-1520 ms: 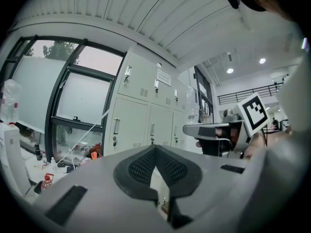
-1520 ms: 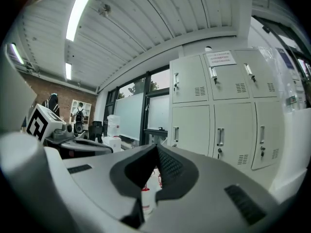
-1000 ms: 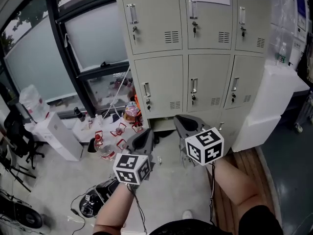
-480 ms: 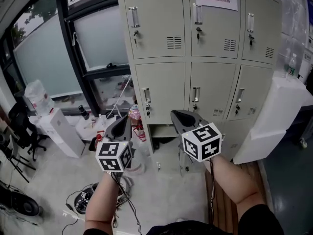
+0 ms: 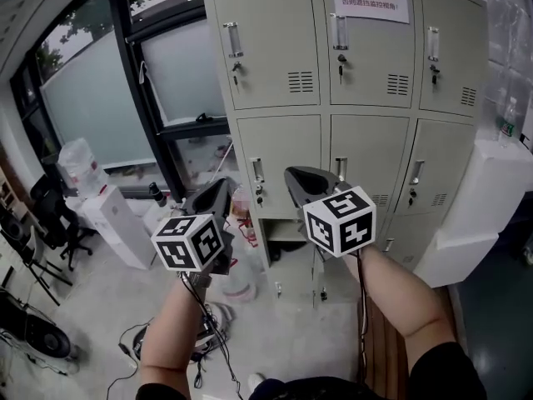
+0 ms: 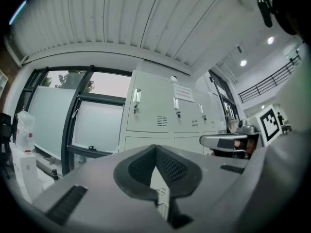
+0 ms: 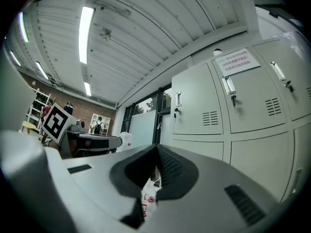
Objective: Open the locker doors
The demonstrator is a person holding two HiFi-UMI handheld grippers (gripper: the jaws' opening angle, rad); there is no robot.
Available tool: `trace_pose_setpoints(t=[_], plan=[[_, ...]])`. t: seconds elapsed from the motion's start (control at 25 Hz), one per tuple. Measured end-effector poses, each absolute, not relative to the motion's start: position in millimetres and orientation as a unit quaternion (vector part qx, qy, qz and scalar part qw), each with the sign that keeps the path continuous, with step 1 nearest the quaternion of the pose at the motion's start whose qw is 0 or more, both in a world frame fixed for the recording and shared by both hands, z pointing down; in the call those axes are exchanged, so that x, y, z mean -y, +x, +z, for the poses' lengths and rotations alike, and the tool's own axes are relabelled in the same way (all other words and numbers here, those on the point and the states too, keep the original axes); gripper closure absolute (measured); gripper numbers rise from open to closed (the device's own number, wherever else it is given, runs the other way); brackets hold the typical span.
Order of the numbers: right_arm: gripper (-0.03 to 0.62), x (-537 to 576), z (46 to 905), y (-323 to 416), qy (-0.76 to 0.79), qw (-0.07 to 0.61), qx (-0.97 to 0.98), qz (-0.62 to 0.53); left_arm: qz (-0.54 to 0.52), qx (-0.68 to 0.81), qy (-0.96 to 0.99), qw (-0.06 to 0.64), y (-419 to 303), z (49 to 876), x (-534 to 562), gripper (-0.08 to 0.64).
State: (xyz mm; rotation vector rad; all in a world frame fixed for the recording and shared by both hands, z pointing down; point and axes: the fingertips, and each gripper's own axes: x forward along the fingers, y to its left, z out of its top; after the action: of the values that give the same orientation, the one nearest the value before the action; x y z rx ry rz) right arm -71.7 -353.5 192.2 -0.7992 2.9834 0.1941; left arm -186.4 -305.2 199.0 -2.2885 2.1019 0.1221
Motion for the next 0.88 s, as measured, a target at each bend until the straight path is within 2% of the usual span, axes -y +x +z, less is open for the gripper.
trace_pose_setpoints(t=[0.36, 0.88], plan=[[0.591, 375, 148, -89, -0.252, 0.037, -0.965, 0.060, 0.041, -0.646, -0.762, 0.019, -175, 165, 324, 0.561], [0.591, 430, 90, -163, -0.280, 0.064, -0.956, 0.058, 0.054, -0.584, -0.810, 0.012, -225, 138, 378, 0.561]])
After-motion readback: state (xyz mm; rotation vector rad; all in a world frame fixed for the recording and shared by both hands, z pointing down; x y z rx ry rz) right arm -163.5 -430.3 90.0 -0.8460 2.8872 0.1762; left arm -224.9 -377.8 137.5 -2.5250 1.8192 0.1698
